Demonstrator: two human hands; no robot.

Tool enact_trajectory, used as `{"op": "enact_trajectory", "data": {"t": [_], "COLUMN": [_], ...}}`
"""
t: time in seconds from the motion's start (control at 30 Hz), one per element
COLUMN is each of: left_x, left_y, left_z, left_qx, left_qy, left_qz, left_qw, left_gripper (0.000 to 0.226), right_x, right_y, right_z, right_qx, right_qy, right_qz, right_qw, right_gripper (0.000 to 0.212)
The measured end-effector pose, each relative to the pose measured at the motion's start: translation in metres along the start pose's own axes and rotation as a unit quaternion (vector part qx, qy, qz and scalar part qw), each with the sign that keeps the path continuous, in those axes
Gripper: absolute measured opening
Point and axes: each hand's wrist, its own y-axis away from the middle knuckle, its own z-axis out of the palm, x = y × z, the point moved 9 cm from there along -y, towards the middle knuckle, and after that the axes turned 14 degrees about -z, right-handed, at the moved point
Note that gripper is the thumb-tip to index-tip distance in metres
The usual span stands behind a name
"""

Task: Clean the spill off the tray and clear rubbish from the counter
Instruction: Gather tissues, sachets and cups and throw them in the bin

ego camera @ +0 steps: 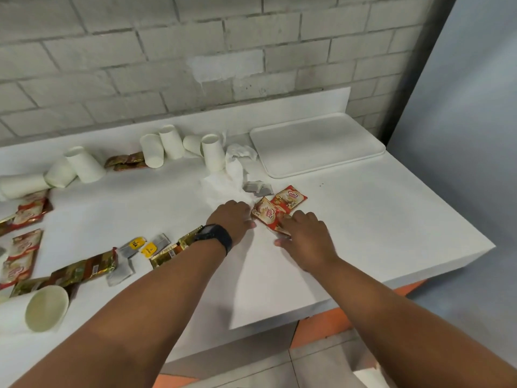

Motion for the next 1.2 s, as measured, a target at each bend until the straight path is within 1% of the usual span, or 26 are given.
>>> {"op": "enact_trajectory", "data": {"t": [0.07, 0.1, 0.17, 0.2, 0.23, 0.3, 0.37, 0.47, 0.57, 0.63, 0.67, 0.8, 0.87, 0.9, 0.93, 1.07, 1.2], "left_x": [0.0, 0.0, -0.001, -0.003, -0.005, -0.011, -0.015, -0.01, 0.0, 0.014, 0.024, 0.072, 0.1, 0.114, 0.126, 0.181, 0.232], "left_y": [-0.002, -0.004, -0.003, -0.001, 0.0, 0.006, 0.011, 0.02, 0.034, 0.047, 0.055, 0.085, 0.102, 0.111, 0.12, 0.157, 0.192], "left_z": [-0.002, -0.004, -0.009, -0.012, -0.015, -0.027, -0.041, -0.06, -0.074, -0.075, -0.073, -0.05, -0.035, -0.028, -0.022, 0.014, 0.05], "left_qx": [0.018, 0.028, 0.042, 0.045, 0.054, 0.087, 0.13, 0.169, 0.184, 0.174, 0.163, 0.112, 0.09, 0.083, 0.077, 0.015, -0.036], "left_qy": [-0.01, -0.014, -0.001, 0.016, 0.042, 0.109, 0.153, 0.196, 0.256, 0.292, 0.305, 0.311, 0.314, 0.316, 0.314, 0.326, 0.326], "left_qz": [0.005, 0.004, -0.005, -0.012, -0.017, -0.028, -0.028, -0.013, -0.008, -0.006, -0.003, 0.028, 0.05, 0.063, 0.076, 0.133, 0.191], "left_qw": [1.0, 0.999, 0.999, 0.999, 0.998, 0.99, 0.979, 0.966, 0.949, 0.94, 0.938, 0.943, 0.944, 0.943, 0.943, 0.936, 0.925], "left_gripper": [0.021, 0.021, 0.023, 0.023, 0.022, 0.022, 0.021, 0.012, 0.02, 0.022, 0.025, 0.021, 0.023, 0.02, 0.024, 0.028, 0.024], "right_x": [-0.003, -0.004, -0.004, -0.002, 0.003, 0.018, 0.029, 0.047, 0.06, 0.064, 0.067, 0.084, 0.098, 0.105, 0.111, 0.145, 0.18], "right_y": [0.002, 0.004, 0.007, 0.009, 0.011, 0.02, 0.03, 0.047, 0.065, 0.077, 0.084, 0.114, 0.134, 0.145, 0.155, 0.213, 0.29], "right_z": [-0.002, -0.001, -0.005, -0.006, -0.008, -0.013, -0.025, -0.033, -0.032, -0.037, -0.04, -0.049, -0.049, -0.049, -0.049, -0.055, -0.045], "right_qx": [0.008, 0.006, 0.02, 0.019, 0.031, 0.06, 0.1, 0.152, 0.18, 0.191, 0.196, 0.209, 0.214, 0.219, 0.226, 0.261, 0.288], "right_qy": [0.043, 0.063, 0.076, 0.056, 0.027, -0.062, -0.154, -0.283, -0.4, -0.449, -0.462, -0.483, -0.492, -0.501, -0.51, -0.518, -0.528], "right_qz": [-0.021, -0.025, -0.033, -0.024, -0.007, 0.05, 0.097, 0.16, 0.214, 0.23, 0.234, 0.249, 0.263, 0.268, 0.273, 0.302, 0.364], "right_qw": [0.999, 0.998, 0.996, 0.998, 0.999, 0.995, 0.978, 0.933, 0.873, 0.842, 0.833, 0.813, 0.802, 0.793, 0.784, 0.757, 0.711], "right_gripper": [0.027, 0.021, 0.019, 0.016, 0.014, 0.02, 0.024, 0.02, 0.012, 0.018, 0.021, 0.013, 0.012, 0.012, 0.012, 0.017, 0.018]}}
